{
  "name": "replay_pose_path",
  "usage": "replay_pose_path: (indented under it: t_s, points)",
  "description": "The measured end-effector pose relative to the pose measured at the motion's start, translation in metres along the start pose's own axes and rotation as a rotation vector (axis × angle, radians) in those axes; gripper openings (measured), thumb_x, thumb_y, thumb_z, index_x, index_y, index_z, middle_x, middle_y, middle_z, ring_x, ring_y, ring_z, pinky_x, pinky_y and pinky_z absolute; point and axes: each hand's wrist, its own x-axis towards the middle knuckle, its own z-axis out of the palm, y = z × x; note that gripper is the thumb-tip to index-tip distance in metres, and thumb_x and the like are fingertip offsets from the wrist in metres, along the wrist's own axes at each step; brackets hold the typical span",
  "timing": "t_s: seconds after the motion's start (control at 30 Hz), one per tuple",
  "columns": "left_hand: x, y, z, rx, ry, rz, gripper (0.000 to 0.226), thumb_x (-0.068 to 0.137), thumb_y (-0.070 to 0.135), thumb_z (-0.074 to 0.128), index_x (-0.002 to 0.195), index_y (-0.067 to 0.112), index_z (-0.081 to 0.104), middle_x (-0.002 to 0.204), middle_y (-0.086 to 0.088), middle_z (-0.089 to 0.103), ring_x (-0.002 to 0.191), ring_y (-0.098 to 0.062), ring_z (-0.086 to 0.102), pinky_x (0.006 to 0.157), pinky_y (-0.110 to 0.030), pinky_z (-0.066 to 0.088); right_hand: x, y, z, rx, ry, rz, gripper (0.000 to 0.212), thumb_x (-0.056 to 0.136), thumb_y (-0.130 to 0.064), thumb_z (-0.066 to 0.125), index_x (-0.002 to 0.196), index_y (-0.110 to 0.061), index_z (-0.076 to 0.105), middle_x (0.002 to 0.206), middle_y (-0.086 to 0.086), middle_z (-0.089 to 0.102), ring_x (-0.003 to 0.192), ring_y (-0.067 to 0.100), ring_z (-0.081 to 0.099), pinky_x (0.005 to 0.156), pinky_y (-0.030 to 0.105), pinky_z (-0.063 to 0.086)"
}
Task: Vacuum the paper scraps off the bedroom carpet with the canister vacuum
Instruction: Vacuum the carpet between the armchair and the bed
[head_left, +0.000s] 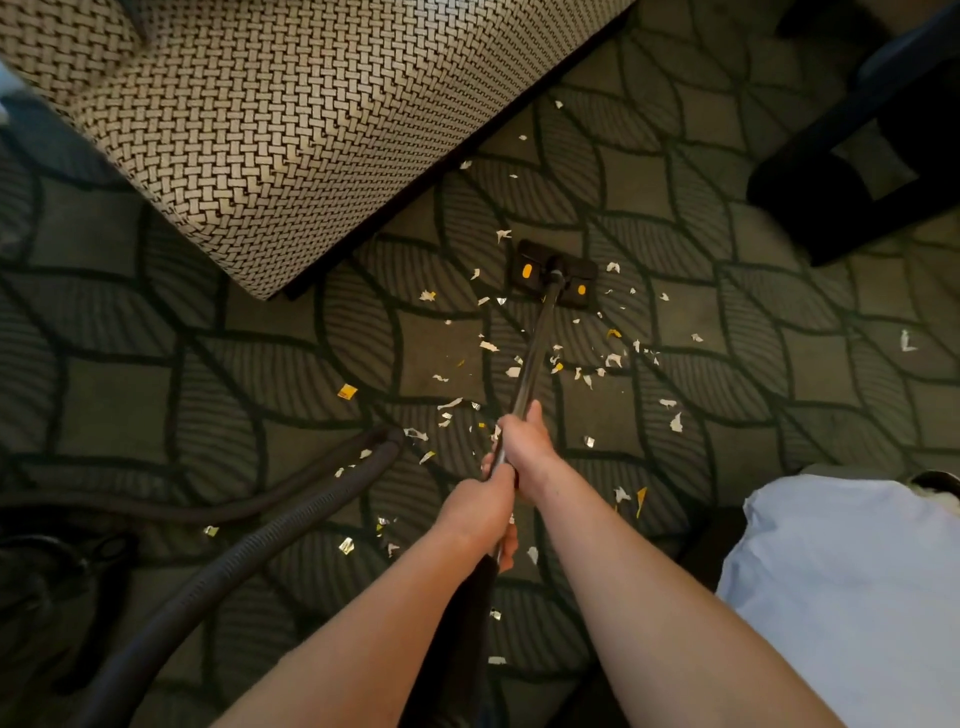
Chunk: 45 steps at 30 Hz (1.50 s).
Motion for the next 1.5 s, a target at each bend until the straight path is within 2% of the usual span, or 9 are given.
replay_pose_path:
  t_s: [0.1,0.27,0.4,0.6,0.8,0.97,1.1,1.23,1.5]
  points:
    - [-0.006,-0.017,-0.007,0.025,0.010,0.040,0.055,0.099,0.050,0.031,0.088,0.005,0.060,0.051,-0.003,0.050,0.039,-0.016,0.047,0.042,-0.021,0.042,-0.009,0.017,0.009,0.027,0.043,0.000,0.068,0.100,-0.021,0.040,0.154,-0.045,0.008,0.121,0.008,0.049,0.068,0.017,0.050,0.047,0.028,0.047]
    - [-0.018,-0.065,-0.032,0.046,0.004,0.039,0.047,0.099,0.045,0.033,0.092,0.006,0.058,0.053,-0.004,0.053,0.041,-0.017,0.048,0.048,-0.025,0.044,-0.041,0.056,0.033,0.046,0.006,0.017,0.066,0.101,-0.018,0.038,0.154,-0.043,0.007,0.098,0.011,0.051,0.057,0.016,0.046,0.047,0.027,0.045]
    - [-0.022,-0.082,-0.050,0.008,0.004,0.003,0.047,0.098,0.048,0.035,0.094,0.007,0.058,0.054,-0.004,0.052,0.041,-0.016,0.047,0.044,-0.024,0.042,-0.053,0.072,0.052,0.044,0.028,0.012,0.066,0.102,-0.018,0.039,0.154,-0.043,0.006,0.128,0.013,0.052,0.061,0.016,0.051,0.045,0.025,0.047]
    - [-0.033,-0.111,-0.069,0.047,-0.016,-0.016,0.048,0.099,0.048,0.034,0.101,0.006,0.057,0.055,-0.006,0.052,0.040,-0.016,0.047,0.039,-0.022,0.039,-0.070,0.100,0.071,0.071,0.050,0.021,0.066,0.102,-0.019,0.039,0.154,-0.043,0.008,0.123,0.012,0.049,0.063,0.016,0.051,0.042,0.024,0.046]
    - [-0.051,-0.142,-0.089,0.071,0.002,-0.046,0.052,0.098,0.050,0.035,0.099,0.004,0.059,0.055,-0.006,0.052,0.042,-0.017,0.048,0.046,-0.025,0.043,-0.095,0.133,0.092,0.076,0.038,-0.018,0.067,0.101,-0.018,0.041,0.155,-0.041,0.007,0.145,0.014,0.042,0.073,0.016,0.052,0.048,0.025,0.047]
    - [-0.063,-0.172,-0.097,0.046,-0.017,-0.018,0.051,0.098,0.050,0.035,0.095,0.005,0.059,0.055,-0.007,0.052,0.044,-0.018,0.048,0.057,-0.030,0.046,-0.110,0.159,0.098,0.061,0.032,-0.025,0.064,0.101,-0.016,0.040,0.154,-0.037,0.012,0.134,0.014,0.047,0.071,0.017,0.053,0.046,0.025,0.046]
    - [-0.074,-0.193,-0.095,0.087,-0.020,-0.020,0.050,0.099,0.049,0.034,0.096,0.006,0.058,0.053,-0.005,0.051,0.042,-0.016,0.047,0.046,-0.025,0.042,-0.116,0.181,0.099,0.057,0.039,-0.017,0.067,0.098,-0.018,0.042,0.154,-0.039,0.011,0.138,0.012,0.045,0.087,0.021,0.052,0.063,0.030,0.048]
    - [-0.086,-0.207,-0.092,0.110,-0.024,-0.017,0.050,0.100,0.048,0.033,0.094,0.005,0.058,0.053,-0.004,0.049,0.039,-0.015,0.045,0.042,-0.025,0.040,-0.126,0.195,0.096,0.076,0.038,-0.016,0.062,0.098,-0.017,0.042,0.153,-0.035,0.019,0.136,0.014,0.046,0.072,0.018,0.052,0.048,0.027,0.047]
    - [-0.121,-0.220,-0.083,0.160,0.044,-0.084,0.052,0.099,0.051,0.033,0.105,0.007,0.060,0.057,-0.003,0.049,0.040,-0.013,0.044,0.040,-0.021,0.038,-0.152,0.213,0.088,0.071,-0.006,-0.005,0.067,0.098,-0.014,0.042,0.154,-0.038,0.014,0.141,0.013,0.044,0.079,0.022,0.055,0.048,0.027,0.048]
